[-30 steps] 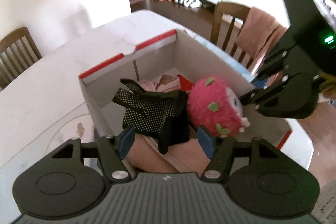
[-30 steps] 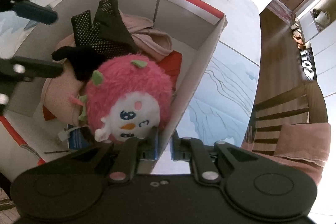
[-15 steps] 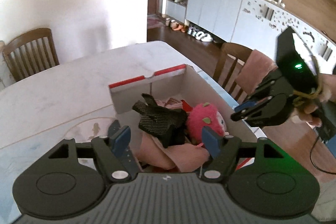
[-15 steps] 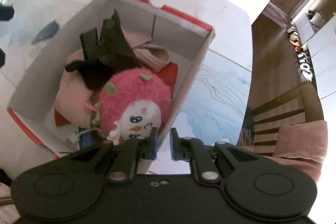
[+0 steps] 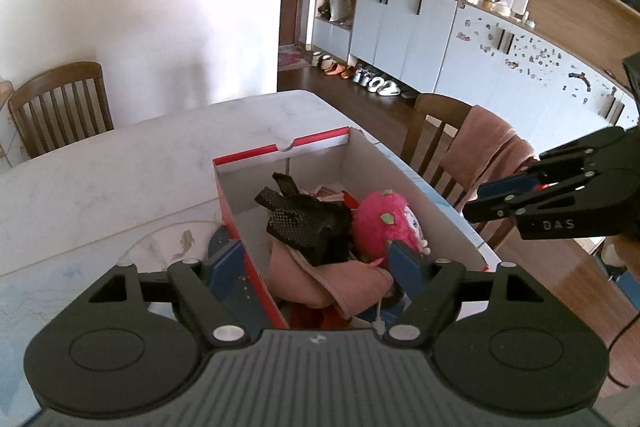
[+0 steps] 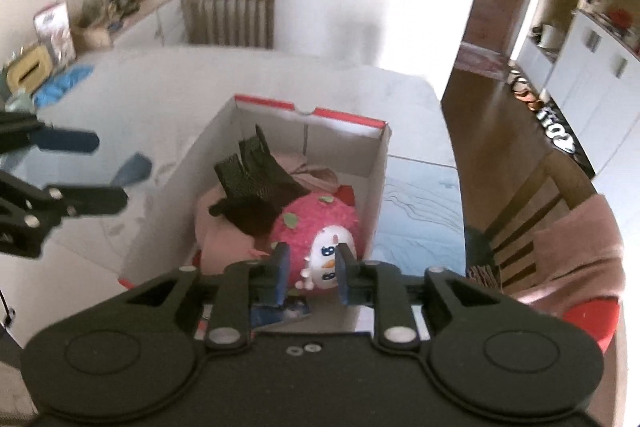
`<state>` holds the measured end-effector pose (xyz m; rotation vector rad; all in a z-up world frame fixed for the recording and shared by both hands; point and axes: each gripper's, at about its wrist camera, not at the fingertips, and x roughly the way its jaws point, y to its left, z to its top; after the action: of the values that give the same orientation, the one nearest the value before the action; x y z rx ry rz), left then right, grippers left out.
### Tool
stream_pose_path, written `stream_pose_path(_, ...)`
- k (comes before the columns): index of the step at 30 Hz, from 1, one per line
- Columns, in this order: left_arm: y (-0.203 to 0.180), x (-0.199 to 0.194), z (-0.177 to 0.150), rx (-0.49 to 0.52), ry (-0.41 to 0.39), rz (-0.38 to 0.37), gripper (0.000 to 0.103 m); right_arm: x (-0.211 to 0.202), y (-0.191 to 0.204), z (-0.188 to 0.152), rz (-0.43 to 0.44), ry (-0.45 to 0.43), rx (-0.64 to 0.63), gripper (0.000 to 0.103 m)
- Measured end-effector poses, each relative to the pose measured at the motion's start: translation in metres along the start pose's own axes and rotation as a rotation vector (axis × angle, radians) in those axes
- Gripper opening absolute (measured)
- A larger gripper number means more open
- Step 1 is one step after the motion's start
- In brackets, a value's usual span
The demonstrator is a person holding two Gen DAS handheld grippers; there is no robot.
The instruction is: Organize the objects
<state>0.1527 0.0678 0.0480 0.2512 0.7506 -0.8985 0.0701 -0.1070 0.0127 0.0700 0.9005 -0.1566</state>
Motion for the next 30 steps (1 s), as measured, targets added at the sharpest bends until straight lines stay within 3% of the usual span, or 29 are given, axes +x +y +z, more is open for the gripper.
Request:
stream_pose_path(9,-0.004,-0.017,-0.017,0.035,-0.032,-0.02,0.089,-0.029,0.016,-0.025,-0.027,-0.117,0.087,0.039)
stream_pose_path(13,-0.003,-0.023,-0.024,0.032,-0.044,-0.021,0.101,-0.036,0.023,-0.035,-0.018,-0.155,0.105,0.05)
stream_pose_path(15,-0.002,-0.024,-0.026,0.033,-0.045,-0.026,0.102,-0.041,0.028,-0.039,-0.02,-0.181,0.102,0.062)
stream_pose_path(18,-0.003,-0.026,-0.032,0.039,-0.04,-0.021,0.103,-0.046,0.032,-0.041,-0.02,-0.211,0.11,0.067)
stream_pose_path(30,-0.006,-0.037,-0.041,0.047,-0.07,-0.011,0.103,-0.056,0.043,-0.054,-0.02,-0.256,0.131,0.078)
